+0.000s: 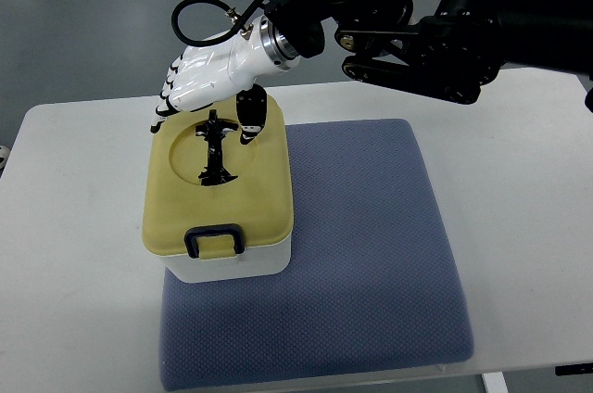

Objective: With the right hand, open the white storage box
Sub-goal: 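Lower the right hand and close its fingers around the black lid handle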

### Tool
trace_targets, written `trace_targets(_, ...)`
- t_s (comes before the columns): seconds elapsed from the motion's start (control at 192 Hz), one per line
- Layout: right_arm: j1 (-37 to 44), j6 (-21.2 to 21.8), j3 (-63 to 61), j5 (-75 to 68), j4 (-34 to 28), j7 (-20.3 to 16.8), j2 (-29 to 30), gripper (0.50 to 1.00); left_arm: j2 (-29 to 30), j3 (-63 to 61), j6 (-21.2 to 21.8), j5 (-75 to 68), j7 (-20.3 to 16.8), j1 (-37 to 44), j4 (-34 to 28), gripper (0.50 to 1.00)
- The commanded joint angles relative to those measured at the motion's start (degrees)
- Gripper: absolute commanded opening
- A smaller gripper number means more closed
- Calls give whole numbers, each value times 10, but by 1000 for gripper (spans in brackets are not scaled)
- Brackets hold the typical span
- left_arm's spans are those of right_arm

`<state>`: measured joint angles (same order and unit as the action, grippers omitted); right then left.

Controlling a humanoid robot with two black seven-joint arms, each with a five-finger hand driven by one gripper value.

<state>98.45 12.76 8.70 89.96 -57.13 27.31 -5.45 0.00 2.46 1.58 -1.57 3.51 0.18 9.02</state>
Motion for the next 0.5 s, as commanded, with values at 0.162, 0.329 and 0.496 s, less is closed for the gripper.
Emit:
trace_targets(0.162,-22,-28,1,6,8,0,12,930,0,0,0,0,0,0,0,1000)
trace_targets(0.329,-27,-39,1,14,17,0,13,930,0,0,0,0,0,0,0,1000)
trace_targets(0.496,-29,-41,2,22,22,2,14,926,0,0,0,0,0,0,0,1000)
